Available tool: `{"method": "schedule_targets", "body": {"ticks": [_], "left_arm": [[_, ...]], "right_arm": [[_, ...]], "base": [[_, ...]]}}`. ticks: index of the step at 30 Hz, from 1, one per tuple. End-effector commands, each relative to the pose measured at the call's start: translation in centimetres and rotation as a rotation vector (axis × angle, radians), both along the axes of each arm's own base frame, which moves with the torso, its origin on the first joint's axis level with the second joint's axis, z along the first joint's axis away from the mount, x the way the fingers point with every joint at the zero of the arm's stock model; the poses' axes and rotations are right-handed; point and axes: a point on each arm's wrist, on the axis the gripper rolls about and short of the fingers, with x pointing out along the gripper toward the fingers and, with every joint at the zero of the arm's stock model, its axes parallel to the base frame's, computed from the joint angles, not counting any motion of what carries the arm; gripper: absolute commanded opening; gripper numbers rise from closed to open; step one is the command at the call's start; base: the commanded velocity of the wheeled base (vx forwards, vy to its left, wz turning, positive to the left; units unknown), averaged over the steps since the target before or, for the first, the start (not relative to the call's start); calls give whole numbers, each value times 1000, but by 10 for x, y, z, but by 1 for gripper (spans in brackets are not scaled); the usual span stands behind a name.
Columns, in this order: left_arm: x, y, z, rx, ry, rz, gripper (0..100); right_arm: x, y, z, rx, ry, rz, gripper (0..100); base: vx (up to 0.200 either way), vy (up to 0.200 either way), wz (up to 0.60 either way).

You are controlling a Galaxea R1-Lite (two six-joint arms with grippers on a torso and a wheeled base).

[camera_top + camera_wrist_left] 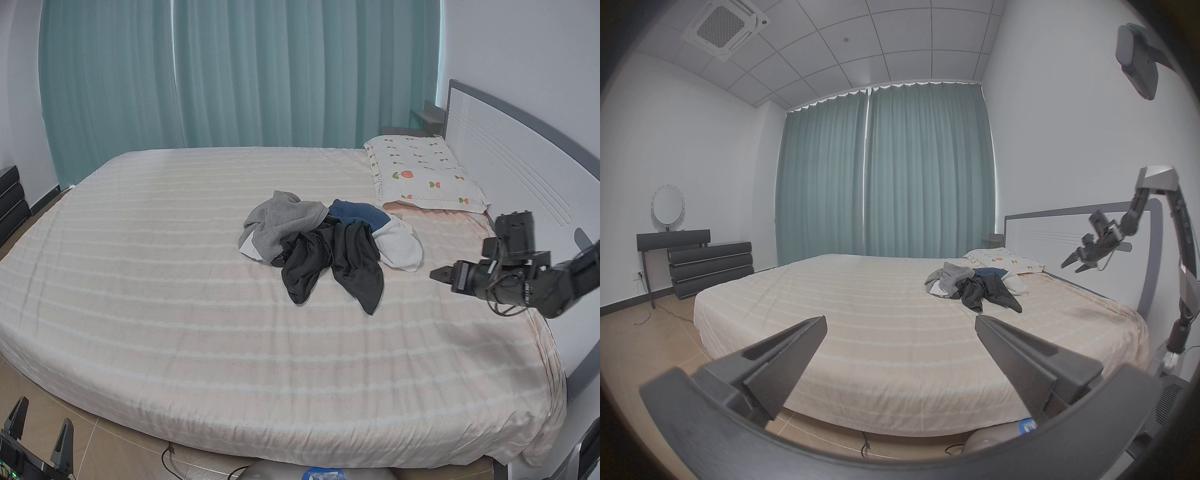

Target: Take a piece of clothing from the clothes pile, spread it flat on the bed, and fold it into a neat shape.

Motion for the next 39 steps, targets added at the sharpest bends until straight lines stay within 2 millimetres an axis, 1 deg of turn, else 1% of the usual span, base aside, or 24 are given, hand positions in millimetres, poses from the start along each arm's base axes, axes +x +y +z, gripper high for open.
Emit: {"method": "schedule_targets", "body": {"ticks": [1, 4, 7, 10, 12, 14, 16, 17, 19, 25, 28, 39], "left_arm": [[0, 0, -5, 0, 4, 0, 100], [0, 0, -5, 0, 4, 0, 100], [0, 0, -5, 0, 4, 0, 100], [0, 0, -5, 0, 4, 0, 100], [0, 0, -5, 0, 4, 0, 100], [0, 0, -5, 0, 4, 0, 100], [0, 0, -5, 0, 4, 0, 100], [0, 0, -5, 0, 4, 0, 100], [0, 0, -5, 0, 4, 0, 100], [0, 0, -5, 0, 4, 0, 100], [0, 0, -5, 0, 4, 0, 100], [0, 0, -5, 0, 4, 0, 100]], "right_arm": [[100, 76, -109, 34, 59, -64, 100], [112, 83, -116, 70, 50, -79, 100], [119, 86, -124, 75, 54, -84, 100], [129, 90, -138, 80, 60, -94, 100], [134, 93, -143, 95, 57, -99, 100], [139, 97, -147, 97, 58, -109, 100], [139, 98, -147, 98, 58, -111, 100], [146, 102, -150, 117, 56, -128, 100], [152, 107, -151, 141, 39, -132, 100], [153, 122, -162, 144, 39, -111, 100], [155, 126, -166, 145, 33, -107, 100], [166, 129, -171, 147, -3, -130, 100]], "base": [[0, 0, 0], [0, 0, 0], [0, 0, 0], [0, 0, 0], [0, 0, 0], [0, 0, 0], [0, 0, 0], [0, 0, 0], [0, 0, 0], [0, 0, 0], [0, 0, 0], [0, 0, 0]]}}
